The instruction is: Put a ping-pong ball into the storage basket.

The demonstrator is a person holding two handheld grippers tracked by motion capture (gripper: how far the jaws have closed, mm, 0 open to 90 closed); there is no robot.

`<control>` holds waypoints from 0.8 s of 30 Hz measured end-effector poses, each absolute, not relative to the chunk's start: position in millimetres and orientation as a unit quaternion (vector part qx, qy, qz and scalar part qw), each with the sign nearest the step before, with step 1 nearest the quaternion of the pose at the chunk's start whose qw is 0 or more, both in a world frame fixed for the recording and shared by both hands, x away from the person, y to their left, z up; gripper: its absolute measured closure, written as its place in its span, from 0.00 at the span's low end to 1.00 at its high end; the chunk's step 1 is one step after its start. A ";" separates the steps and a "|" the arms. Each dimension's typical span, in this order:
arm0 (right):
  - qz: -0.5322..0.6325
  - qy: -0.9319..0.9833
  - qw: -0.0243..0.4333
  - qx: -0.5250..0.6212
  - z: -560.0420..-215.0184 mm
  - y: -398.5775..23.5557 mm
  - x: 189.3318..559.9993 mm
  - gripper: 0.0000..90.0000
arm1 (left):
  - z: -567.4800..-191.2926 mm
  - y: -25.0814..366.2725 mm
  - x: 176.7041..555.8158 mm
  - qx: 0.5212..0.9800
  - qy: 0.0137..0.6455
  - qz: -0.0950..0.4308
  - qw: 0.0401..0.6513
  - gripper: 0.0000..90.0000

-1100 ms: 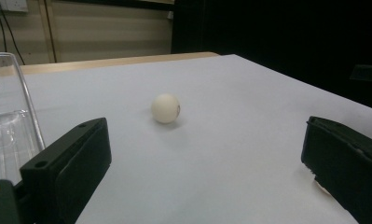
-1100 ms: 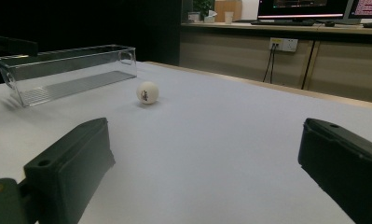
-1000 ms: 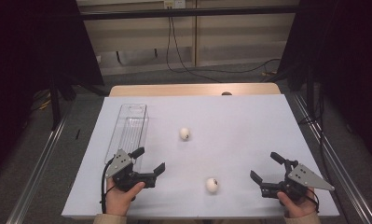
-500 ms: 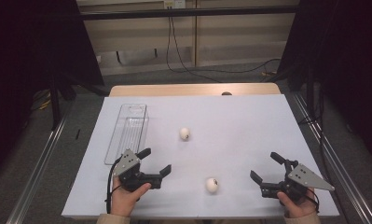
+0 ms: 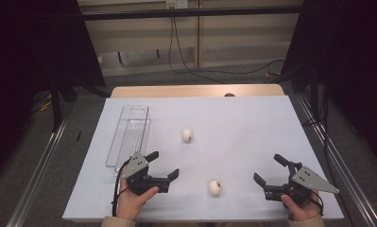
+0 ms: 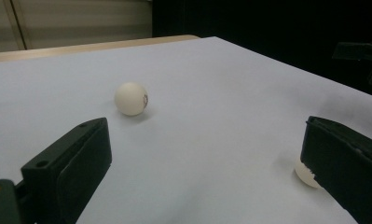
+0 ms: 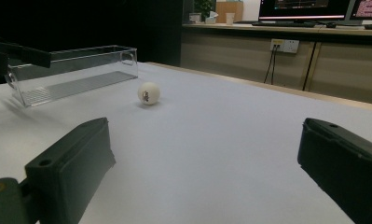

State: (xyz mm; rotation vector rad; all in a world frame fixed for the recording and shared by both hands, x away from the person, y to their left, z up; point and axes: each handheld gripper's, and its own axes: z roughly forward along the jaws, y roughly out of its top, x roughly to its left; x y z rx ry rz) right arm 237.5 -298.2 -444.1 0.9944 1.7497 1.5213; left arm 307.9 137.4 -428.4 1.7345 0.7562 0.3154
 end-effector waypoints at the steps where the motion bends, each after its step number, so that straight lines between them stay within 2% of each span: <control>1: 0.574 0.661 0.304 0.375 -444.1 -298.0 237.5 0.02 | -428.4 137.1 308.0 0.740 0.322 0.134 0.575 0.02; 24: 0.575 0.661 0.304 0.374 -444.2 -297.6 237.5 0.02 | -431.4 124.4 308.5 0.757 0.308 0.121 0.563 0.02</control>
